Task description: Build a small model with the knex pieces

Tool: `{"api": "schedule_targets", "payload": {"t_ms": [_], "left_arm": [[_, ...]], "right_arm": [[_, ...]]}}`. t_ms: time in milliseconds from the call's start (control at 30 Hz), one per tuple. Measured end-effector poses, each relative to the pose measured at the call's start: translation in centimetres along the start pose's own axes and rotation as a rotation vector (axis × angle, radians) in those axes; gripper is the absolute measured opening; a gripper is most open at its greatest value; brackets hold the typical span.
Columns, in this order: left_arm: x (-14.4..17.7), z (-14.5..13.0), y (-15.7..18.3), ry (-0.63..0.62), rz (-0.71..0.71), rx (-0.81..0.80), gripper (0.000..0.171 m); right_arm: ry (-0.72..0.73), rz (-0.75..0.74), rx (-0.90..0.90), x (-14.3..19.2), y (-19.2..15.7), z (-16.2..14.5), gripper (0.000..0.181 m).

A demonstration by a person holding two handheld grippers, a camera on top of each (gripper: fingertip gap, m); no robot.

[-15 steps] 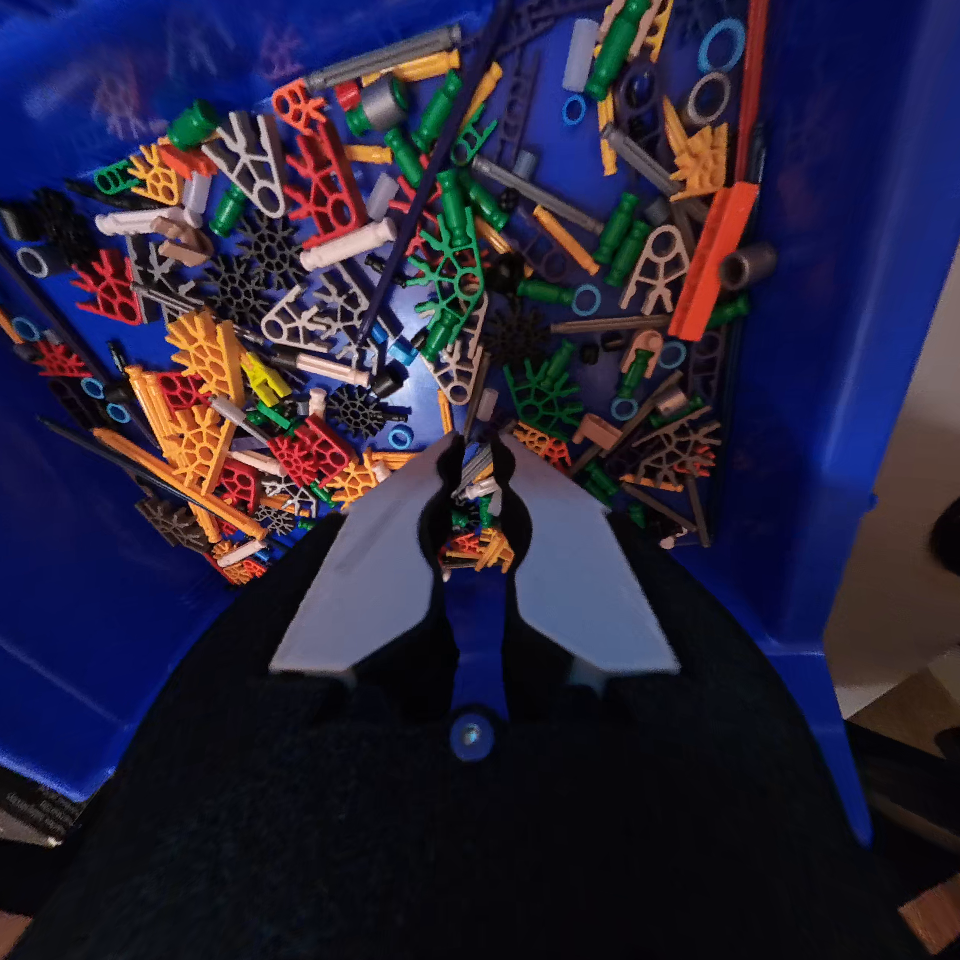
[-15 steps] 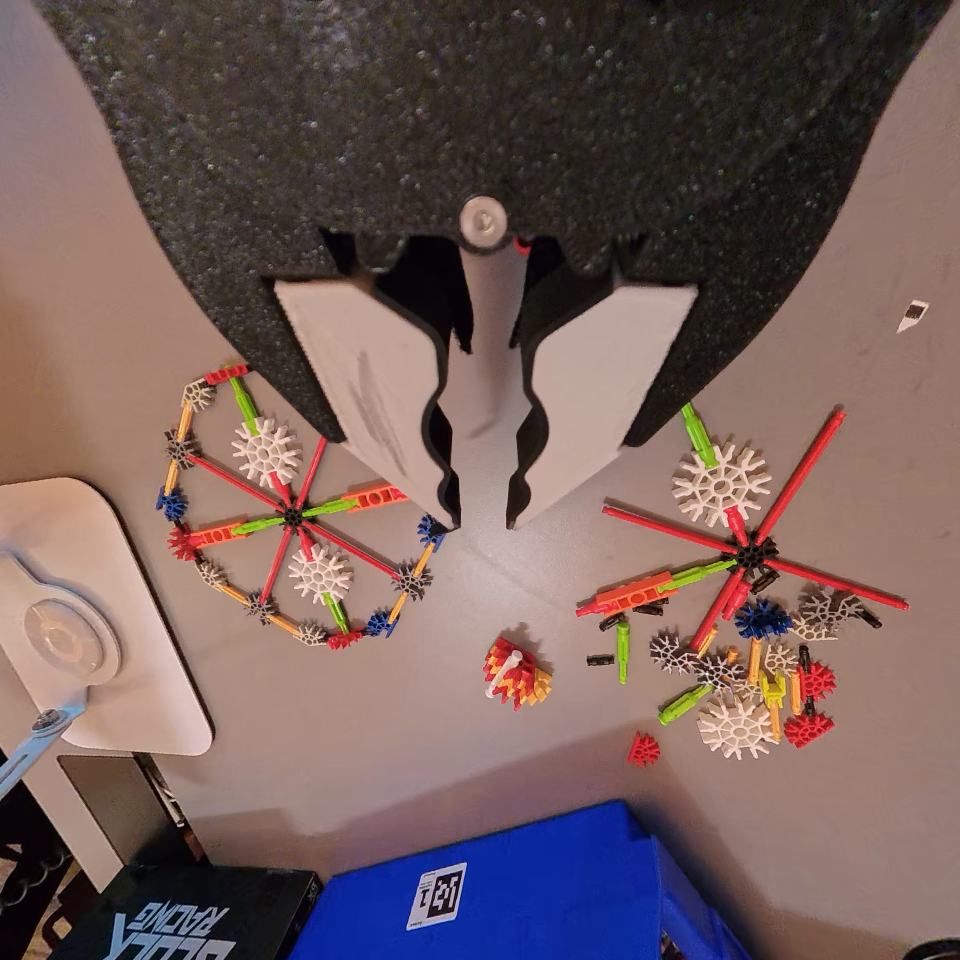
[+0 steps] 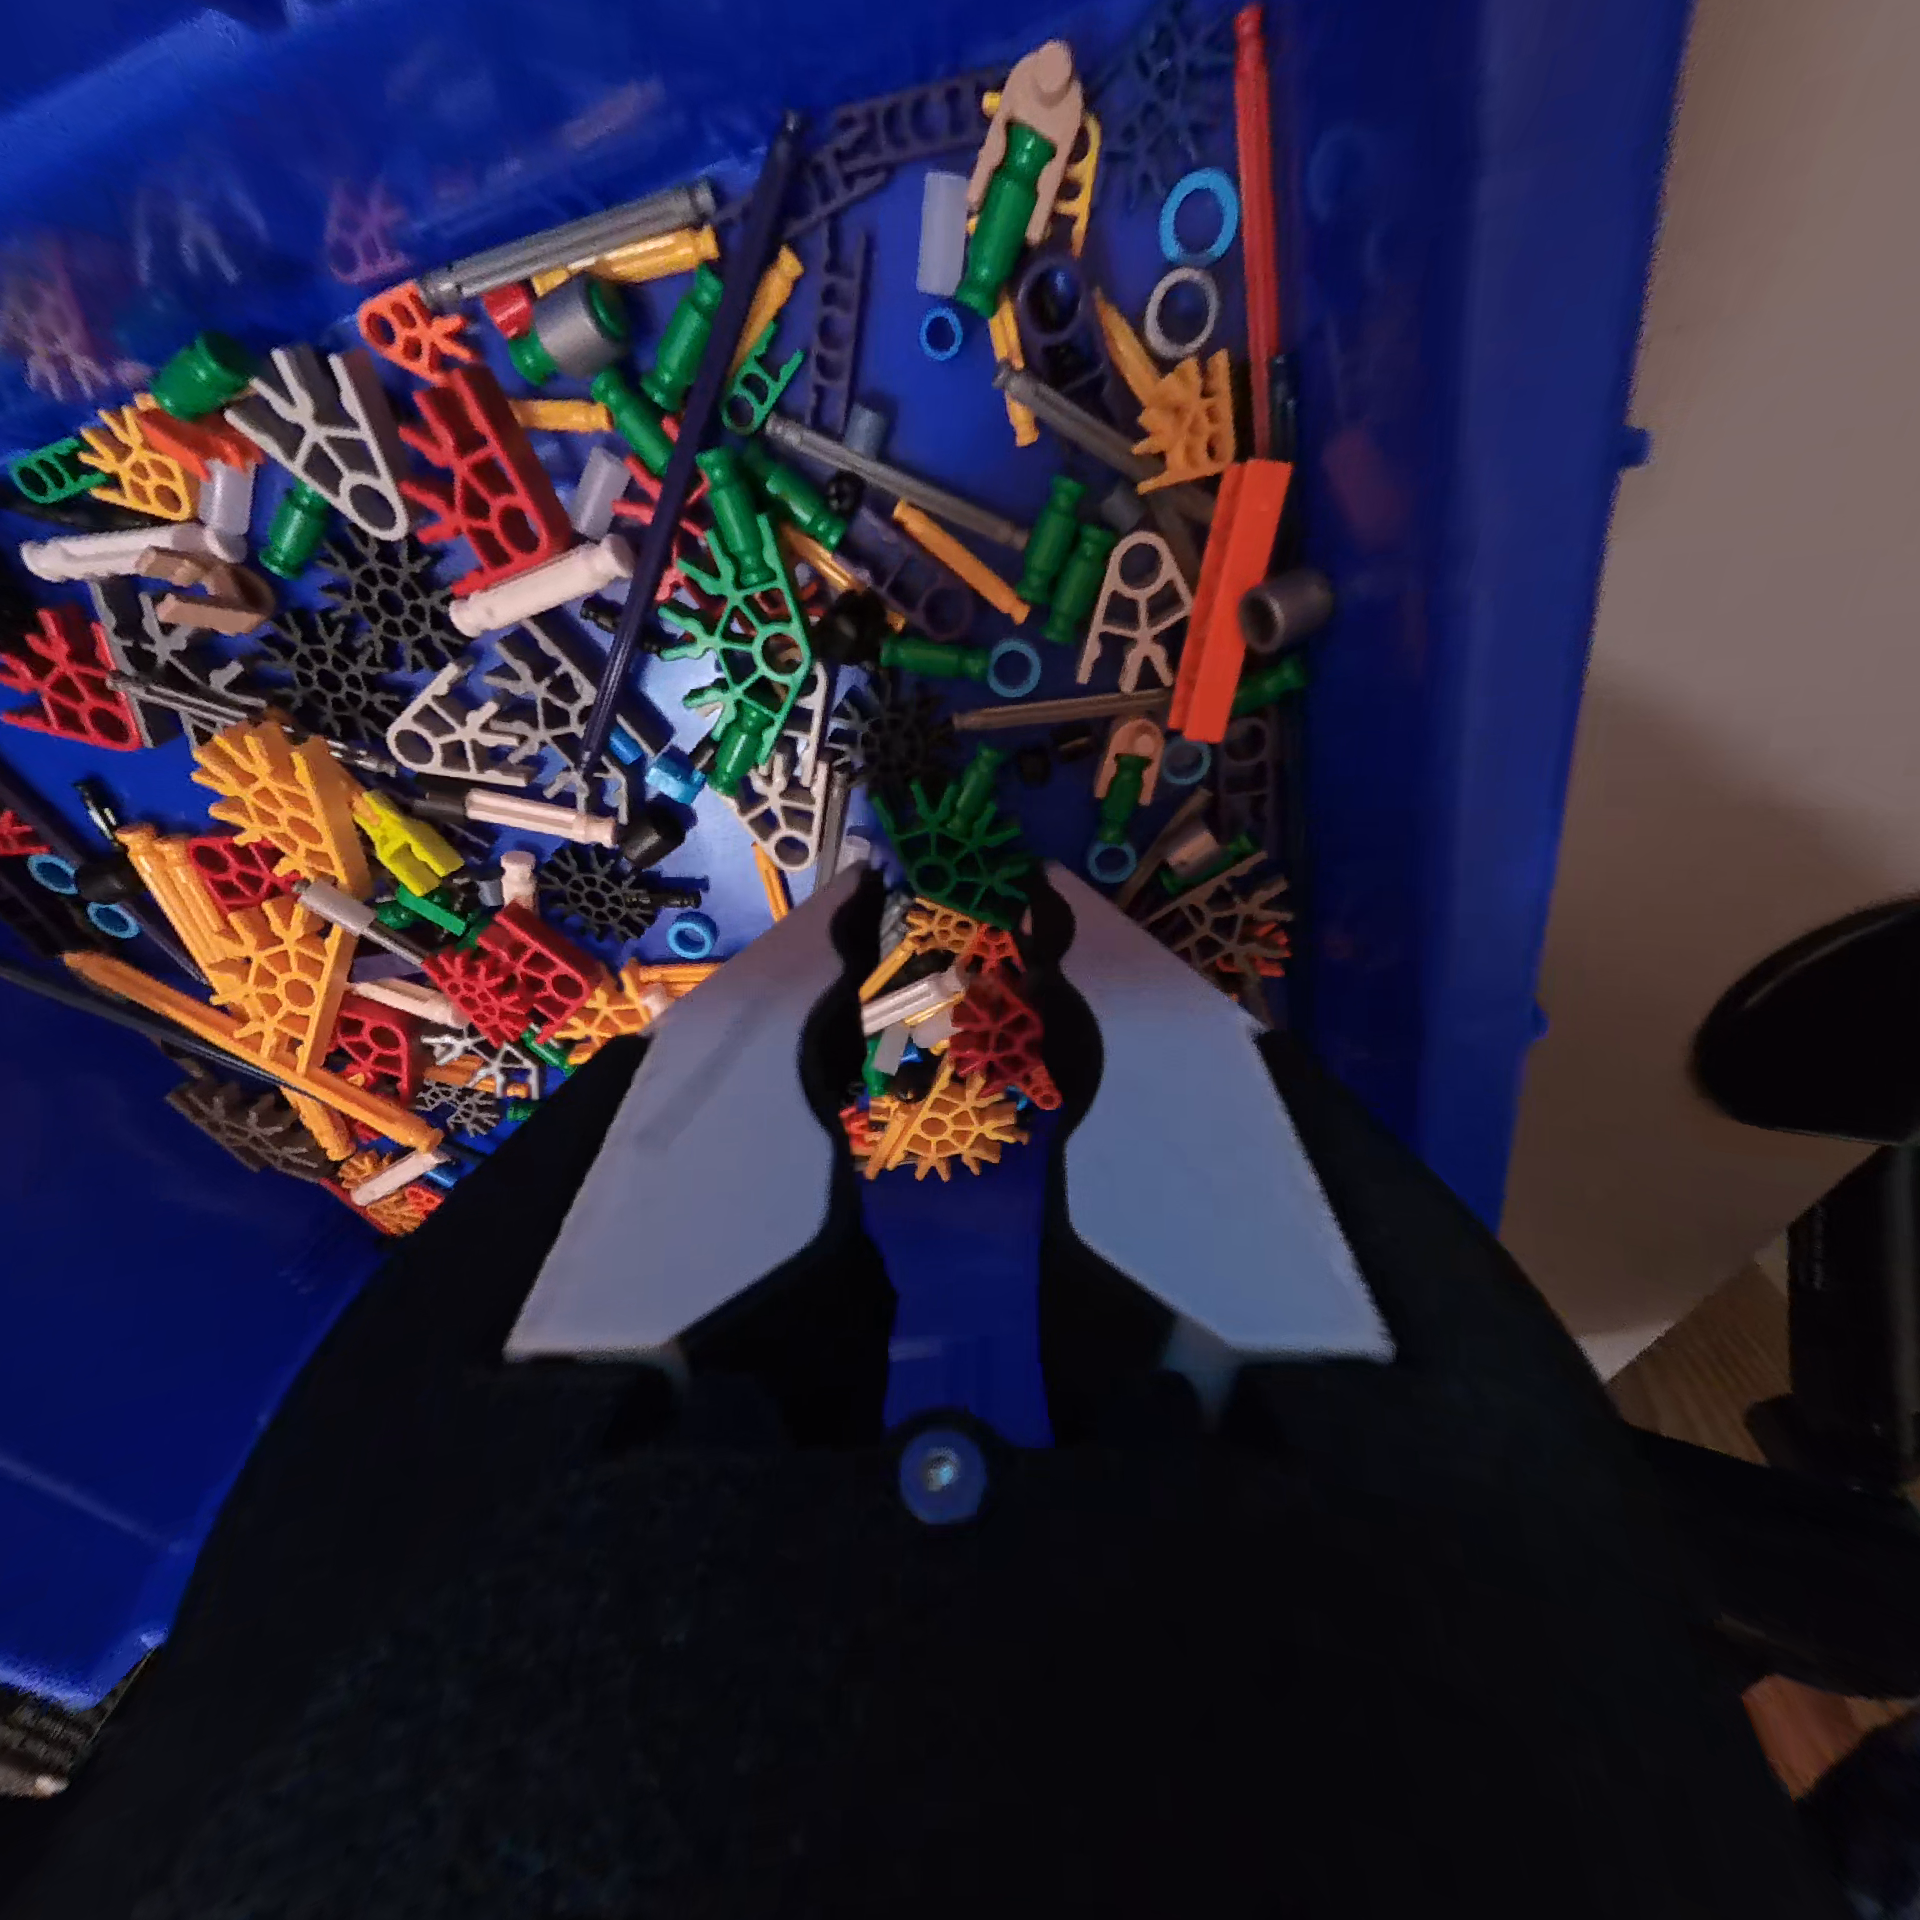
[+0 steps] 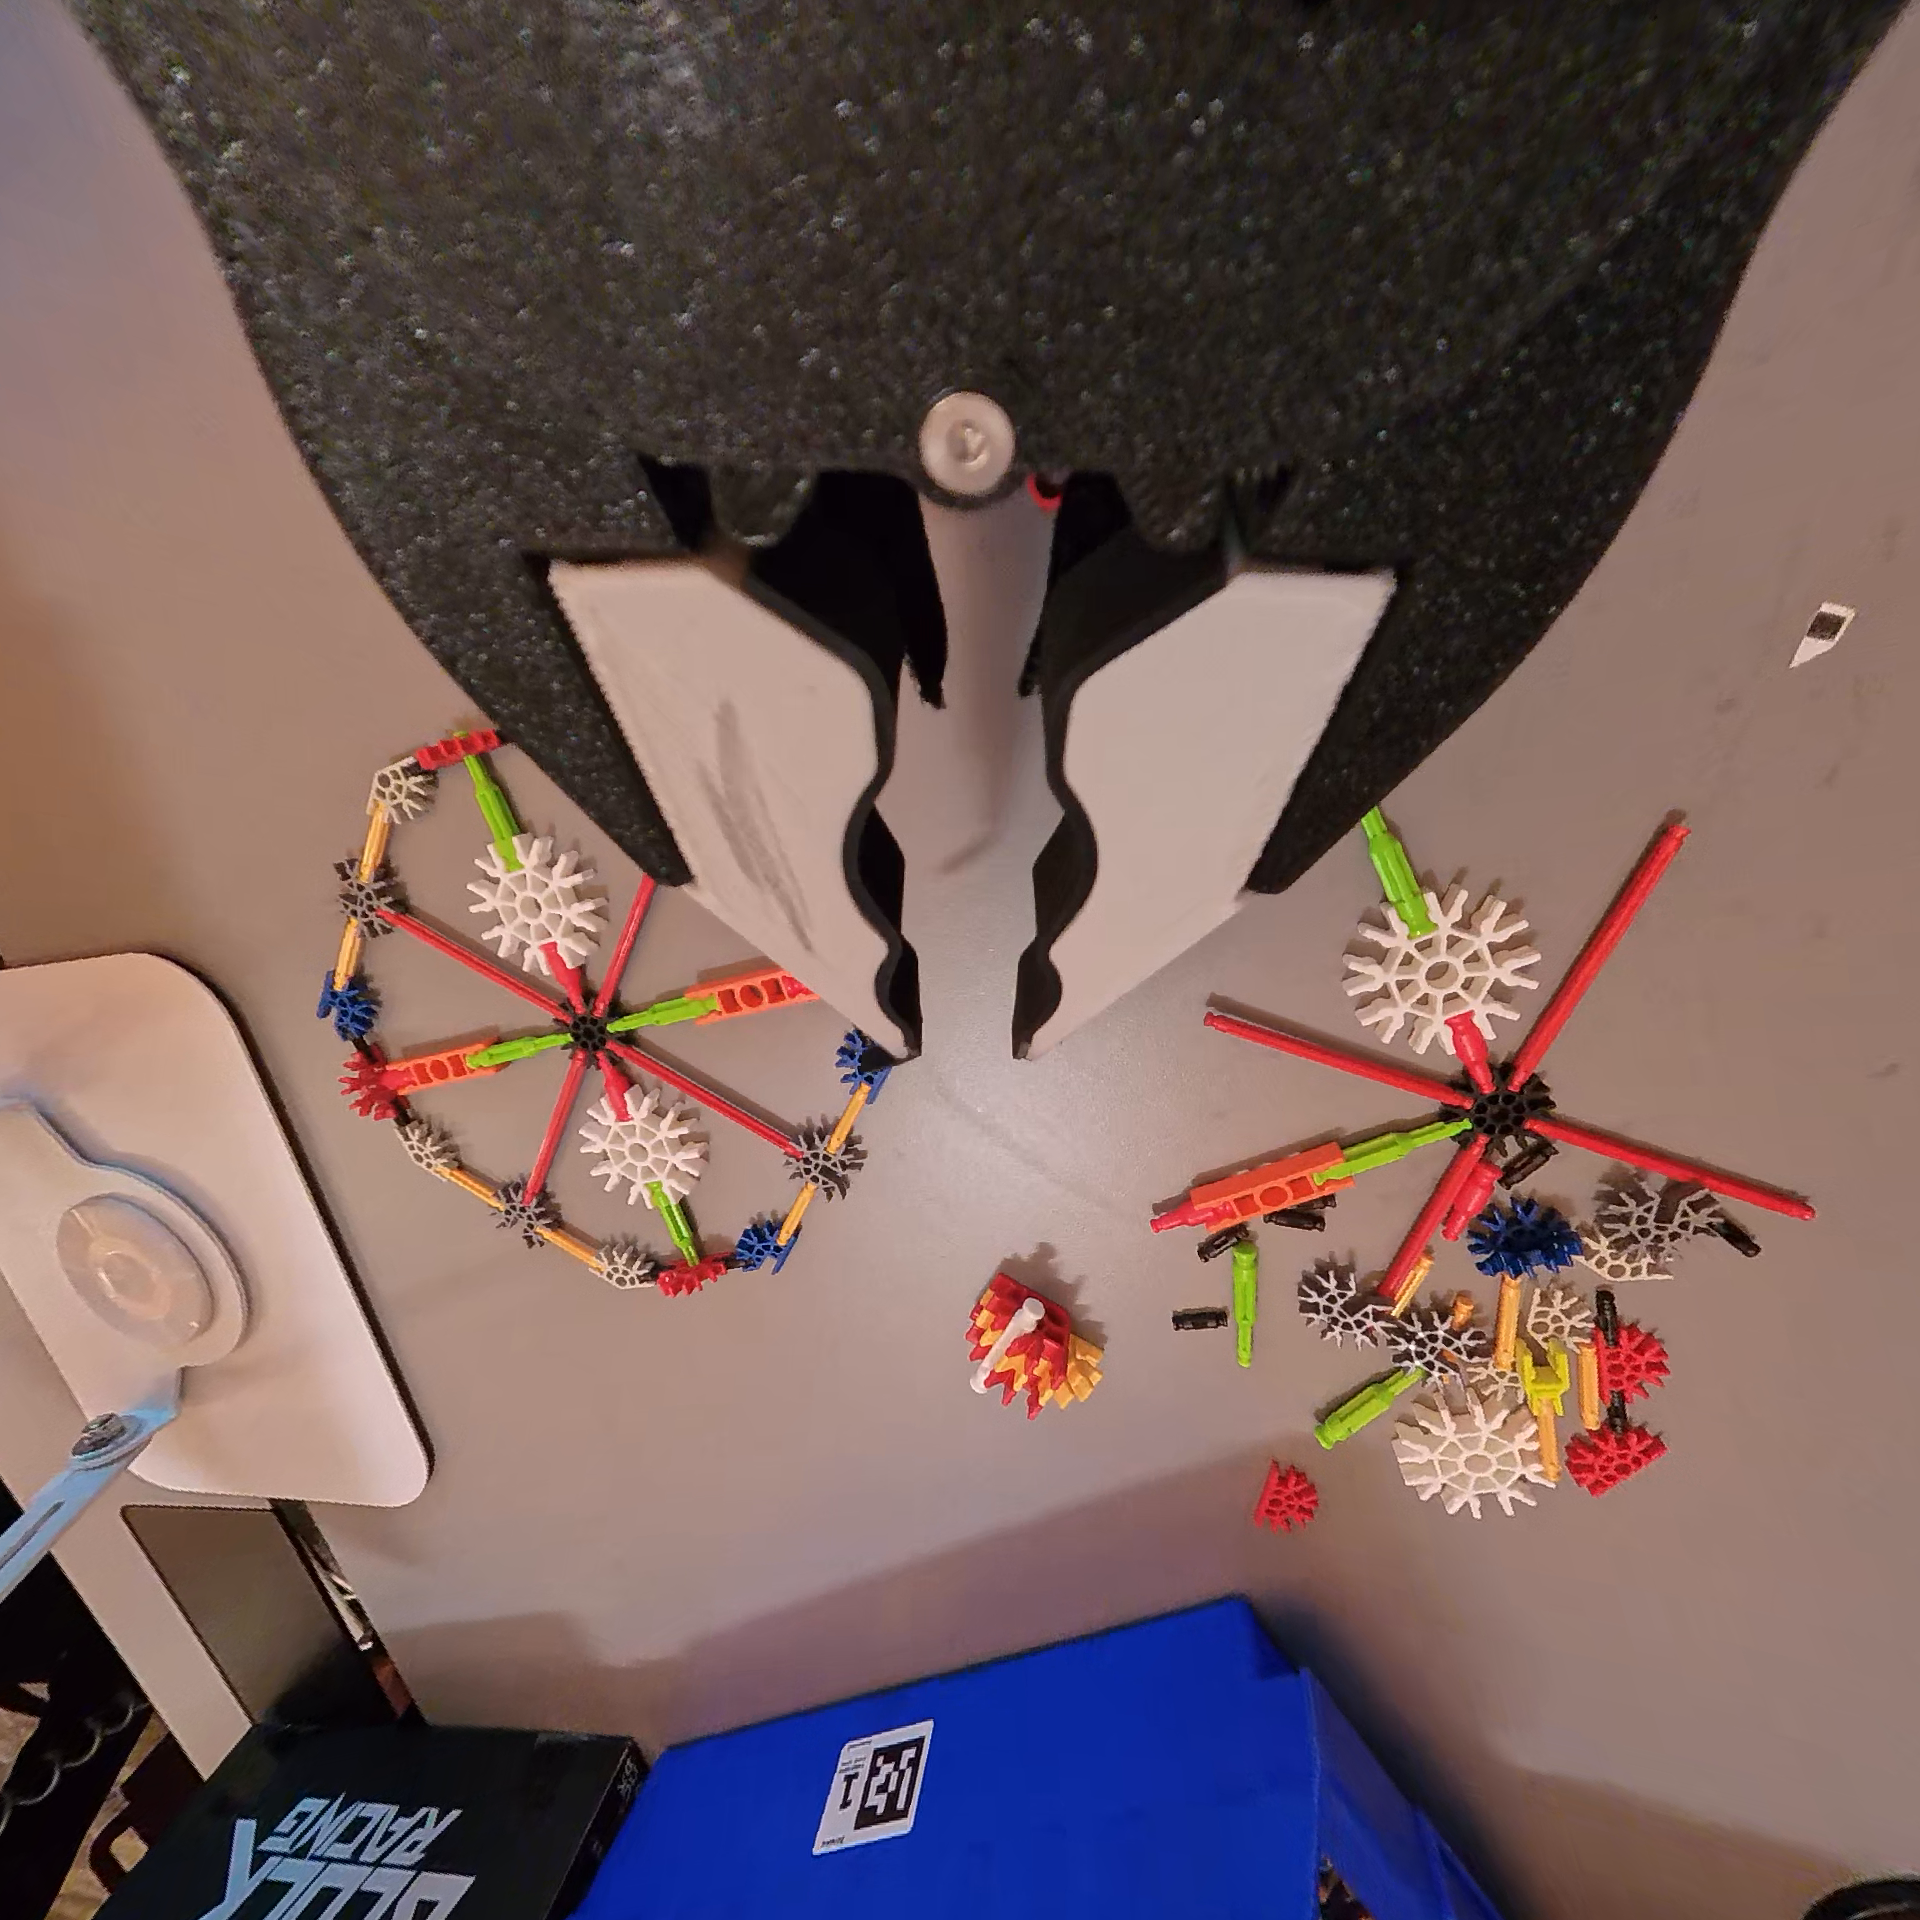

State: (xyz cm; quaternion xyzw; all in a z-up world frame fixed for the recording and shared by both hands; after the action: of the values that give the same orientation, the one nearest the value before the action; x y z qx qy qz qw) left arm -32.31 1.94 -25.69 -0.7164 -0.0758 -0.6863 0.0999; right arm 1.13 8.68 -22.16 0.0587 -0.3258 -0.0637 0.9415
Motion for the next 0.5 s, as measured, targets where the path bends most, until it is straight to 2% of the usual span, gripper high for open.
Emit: {"api": "schedule_targets", "payload": {"t_ms": [67, 267, 400, 500], "left_arm": [[-0.3, 0.0, 0.1, -0.005, -0.012, 0.003, 0.031], [-0.7, 0.3, 0.3, -0.008, -0.029, -0.016, 0.026], [-0.5, 0.1, -0.4, -0.019, 0.008, -0.031, 0.025], [0.8, -0.2, -2.0, 0.012, 0.056, 0.003, 0.025]], "right_arm": [[0.000, 0.000, 0.001, 0.0, 0.0, 0.0, 0.017], [-0.002, 0.002, 0.002, 0.0, -0.1, 0.0, 0.017], [0.000, -0.001, 0.003, 0.0, 0.0, 0.0, 0.017], [0.001, -0.001, 0.003, 0.1, 0.0, 0.1, 0.017]]}}
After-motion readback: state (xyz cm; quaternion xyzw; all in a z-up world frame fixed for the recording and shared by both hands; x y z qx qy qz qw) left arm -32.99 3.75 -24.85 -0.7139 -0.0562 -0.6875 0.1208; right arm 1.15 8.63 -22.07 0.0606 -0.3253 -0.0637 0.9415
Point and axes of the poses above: each gripper's, where its closed fingertips meet, x back along the fingers, z out of its top, y = z × x across the jaws, the point moved 2 cm from there along x, back along the fingers, and after that the axes turned 3 degrees about -x, right-handed, at the moved point
